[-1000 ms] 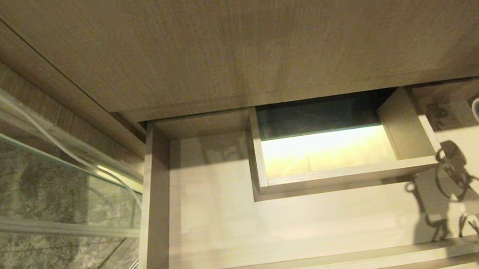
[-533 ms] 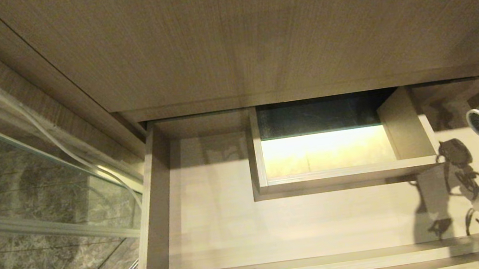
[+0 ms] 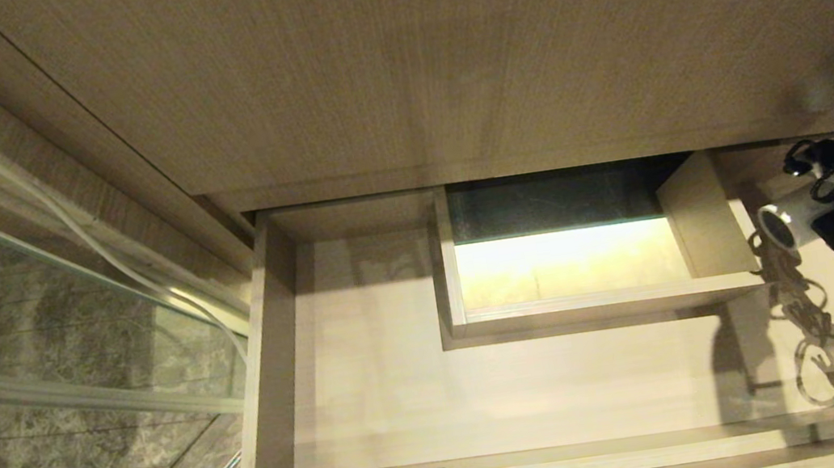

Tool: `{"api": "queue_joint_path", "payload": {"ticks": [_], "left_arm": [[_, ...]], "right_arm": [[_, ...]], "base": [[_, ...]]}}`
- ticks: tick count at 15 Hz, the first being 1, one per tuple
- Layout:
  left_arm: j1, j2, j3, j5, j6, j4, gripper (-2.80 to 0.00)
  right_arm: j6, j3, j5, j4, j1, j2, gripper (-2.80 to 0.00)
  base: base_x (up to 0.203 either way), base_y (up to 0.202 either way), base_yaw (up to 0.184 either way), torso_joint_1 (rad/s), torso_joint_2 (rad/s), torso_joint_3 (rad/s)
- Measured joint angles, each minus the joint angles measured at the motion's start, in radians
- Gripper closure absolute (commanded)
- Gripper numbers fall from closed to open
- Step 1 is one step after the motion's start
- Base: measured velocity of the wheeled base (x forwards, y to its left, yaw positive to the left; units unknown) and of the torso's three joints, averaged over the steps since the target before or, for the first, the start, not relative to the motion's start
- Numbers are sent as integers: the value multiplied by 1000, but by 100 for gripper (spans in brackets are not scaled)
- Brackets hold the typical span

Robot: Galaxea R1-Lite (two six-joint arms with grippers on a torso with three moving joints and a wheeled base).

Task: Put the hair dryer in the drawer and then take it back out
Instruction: Put it into the drawer

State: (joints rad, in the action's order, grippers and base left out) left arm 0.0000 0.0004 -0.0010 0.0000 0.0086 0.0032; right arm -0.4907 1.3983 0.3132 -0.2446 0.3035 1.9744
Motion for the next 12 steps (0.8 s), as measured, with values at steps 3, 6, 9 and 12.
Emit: {"api": "queue_joint_path", "payload": {"ticks": [3,6,9,12], "left_arm": [[0,0,0,0,0,0,0],[0,0,0,0,1,0,0],[0,0,0,0,0,0,0],[0,0,0,0,0,0,0]], "right_arm": [[0,2,1,71,-25,64,0],[-2,17,31,179,-35,125,0],[-1,37,65,186,-30,163,0],[-2,61,69,232,-6,191,0]], "base": [[0,0,0,0,0,0],[0,0,0,0,0,0],[0,0,0,0,0,0],[0,0,0,0,0,0]]}}
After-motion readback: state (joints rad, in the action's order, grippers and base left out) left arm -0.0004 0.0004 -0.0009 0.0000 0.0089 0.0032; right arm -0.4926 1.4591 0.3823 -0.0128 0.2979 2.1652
